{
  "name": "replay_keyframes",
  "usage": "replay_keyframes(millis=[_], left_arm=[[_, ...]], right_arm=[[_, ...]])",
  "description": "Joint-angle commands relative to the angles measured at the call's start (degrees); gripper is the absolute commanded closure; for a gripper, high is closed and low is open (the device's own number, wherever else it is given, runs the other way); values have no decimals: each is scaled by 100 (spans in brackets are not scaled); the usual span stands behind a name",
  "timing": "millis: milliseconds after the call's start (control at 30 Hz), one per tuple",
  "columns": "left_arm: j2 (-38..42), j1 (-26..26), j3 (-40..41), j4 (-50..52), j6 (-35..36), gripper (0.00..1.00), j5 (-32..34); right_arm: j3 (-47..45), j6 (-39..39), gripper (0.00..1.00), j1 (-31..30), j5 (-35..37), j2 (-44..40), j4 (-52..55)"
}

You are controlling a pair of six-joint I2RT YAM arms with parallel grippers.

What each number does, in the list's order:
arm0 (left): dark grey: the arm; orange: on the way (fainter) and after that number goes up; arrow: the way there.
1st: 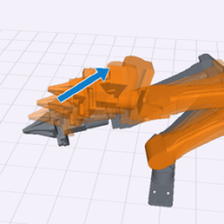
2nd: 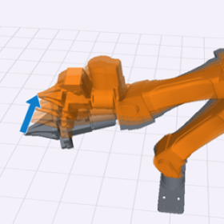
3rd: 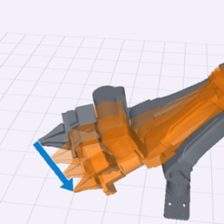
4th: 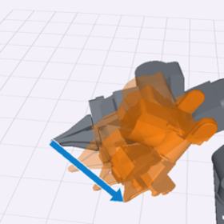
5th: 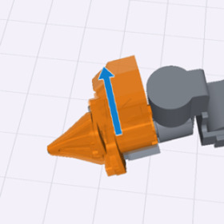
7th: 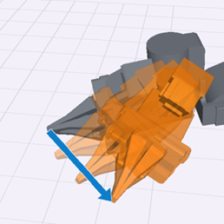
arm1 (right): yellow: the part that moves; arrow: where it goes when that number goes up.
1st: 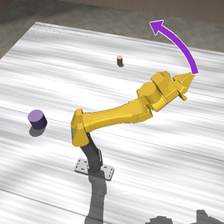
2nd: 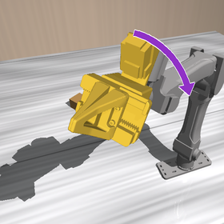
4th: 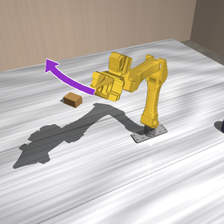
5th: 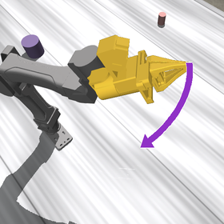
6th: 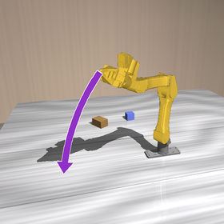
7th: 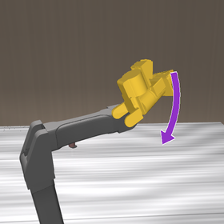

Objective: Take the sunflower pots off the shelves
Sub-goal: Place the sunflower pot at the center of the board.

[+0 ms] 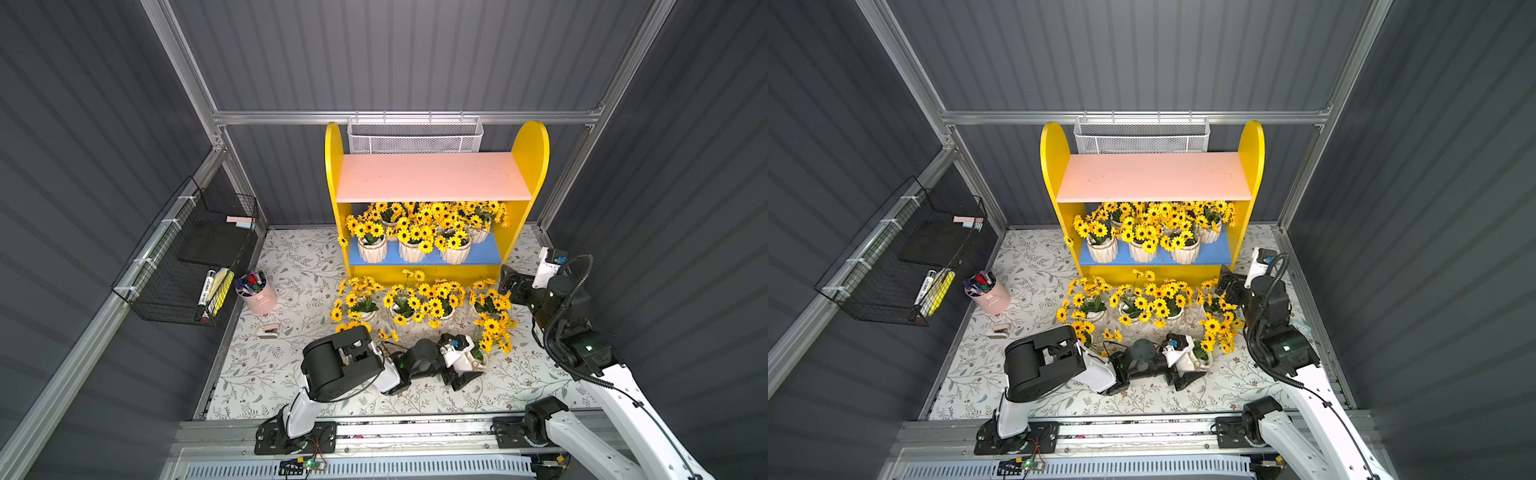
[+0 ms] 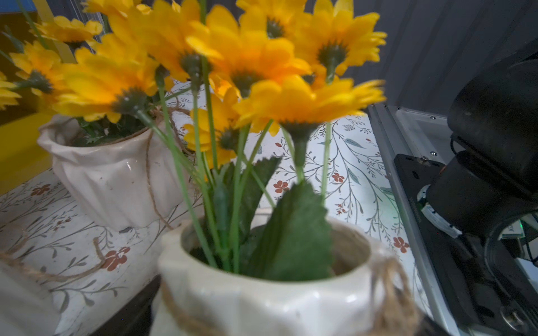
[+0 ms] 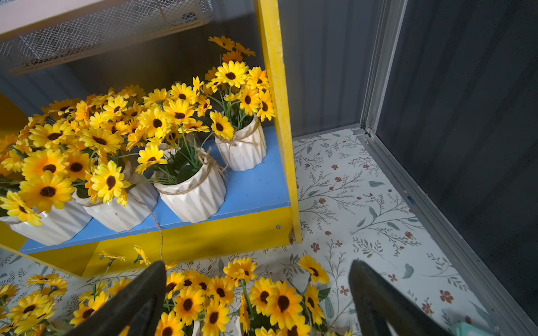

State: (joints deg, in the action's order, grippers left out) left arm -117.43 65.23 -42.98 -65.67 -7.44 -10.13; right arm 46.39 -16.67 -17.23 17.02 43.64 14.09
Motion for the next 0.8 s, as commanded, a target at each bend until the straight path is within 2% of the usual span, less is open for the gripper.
replay_keyframes(millis=[0, 100, 167, 300, 433, 467, 533, 633, 700, 733, 767], left_arm=[[-795, 60, 266, 1278, -139, 100, 93], [-1008, 60, 343, 992, -248, 93, 212], [-1087, 55, 434, 919, -262, 81, 269], [-1144, 85, 596, 797, -237, 69, 330], [-1042, 113, 613, 1191, -12, 53, 306], [-1024, 113, 633, 1264, 5, 47, 336], [-1000, 113, 663, 1325, 33, 43, 359], [-953, 113, 731, 1480, -12, 23, 430], [-924, 113, 828, 1470, -41, 20, 515], [-906, 113, 857, 1489, -43, 15, 561], [-905, 113, 882, 1536, -57, 5, 590]], right_arm=[[-74, -21, 1, 23, -83, -35, -99], [-70, -56, 1, 18, -135, -11, -108], [-55, -57, 1, 18, -231, -13, -112], [-44, -52, 1, 19, -304, -9, -134], [-49, -63, 1, 19, -470, -52, -130], [-38, -81, 1, 18, -503, -69, -118], [-42, -104, 1, 18, -574, -106, -93], [-51, -156, 1, 18, -598, -155, -55], [-51, -194, 1, 19, -629, -172, -46], [-34, -200, 1, 18, -670, -183, -30], [-18, -205, 1, 19, -689, -186, -4]])
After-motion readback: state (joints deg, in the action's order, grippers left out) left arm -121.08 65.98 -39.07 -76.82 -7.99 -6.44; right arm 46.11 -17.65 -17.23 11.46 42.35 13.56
